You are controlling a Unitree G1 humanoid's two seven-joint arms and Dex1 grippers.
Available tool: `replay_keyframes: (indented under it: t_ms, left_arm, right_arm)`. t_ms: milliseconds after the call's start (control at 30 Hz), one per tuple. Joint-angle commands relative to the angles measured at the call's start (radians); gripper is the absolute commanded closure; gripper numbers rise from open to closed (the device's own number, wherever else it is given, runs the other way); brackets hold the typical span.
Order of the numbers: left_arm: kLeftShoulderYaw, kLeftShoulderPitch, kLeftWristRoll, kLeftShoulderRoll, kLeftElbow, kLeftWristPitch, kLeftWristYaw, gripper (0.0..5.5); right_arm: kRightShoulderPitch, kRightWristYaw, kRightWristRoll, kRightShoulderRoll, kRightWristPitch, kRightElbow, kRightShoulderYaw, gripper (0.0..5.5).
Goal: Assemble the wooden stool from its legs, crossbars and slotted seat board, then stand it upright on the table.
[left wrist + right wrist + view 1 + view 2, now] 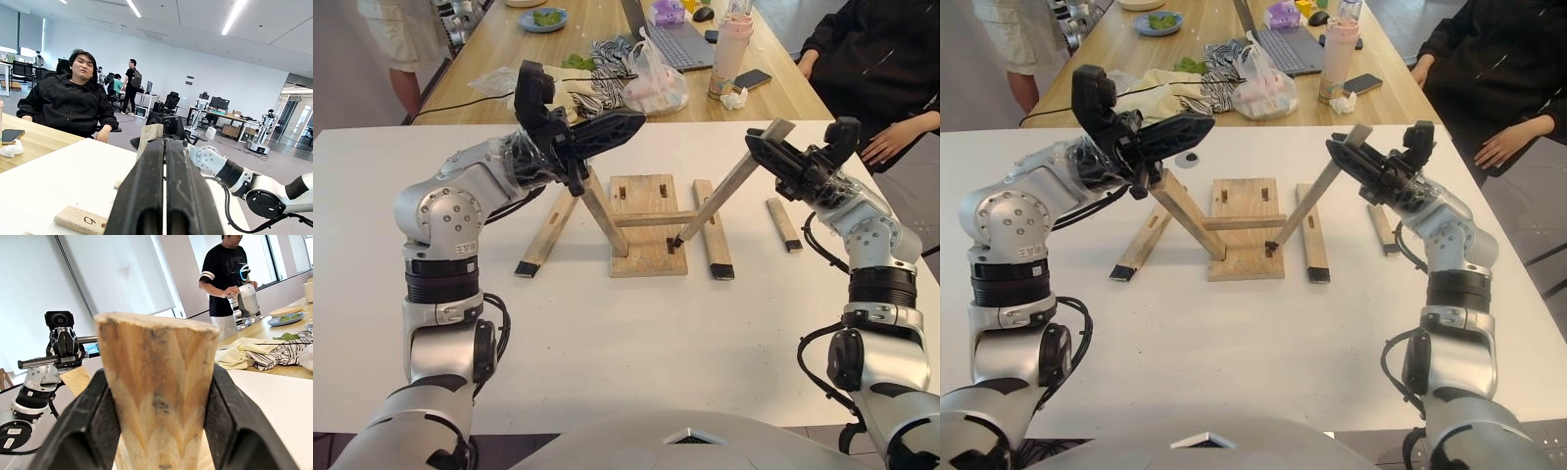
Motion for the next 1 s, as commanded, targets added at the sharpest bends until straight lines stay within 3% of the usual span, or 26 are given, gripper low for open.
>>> replay_keyframes:
  t_ms: [33,433,633,1000]
  left_arm:
    - [-0.045,0.065,0.036,0.005,0.042,0.042,0.009,5.5]
    - [-0.103,0.092,0.071,0.106,0.091,0.044,-0.109,5.5]
    - [-0.103,0.097,0.058,0.1,0.099,0.045,-0.109,5.5]
    - [-0.1,0.108,0.05,0.068,0.107,0.037,-0.089,5.5]
  right_arm:
    - [0.017,0.046,-0.054,-0.037,-0.02,-0.016,0.054,3.46]
    - [0.064,0.192,-0.167,-0.15,-0.114,-0.074,0.203,3.47]
    - [-0.061,0.293,-0.216,-0.218,-0.109,-0.089,0.297,3.48]
    - [-0.249,0.418,-0.322,-0.229,-0.177,0.051,0.393,3.48]
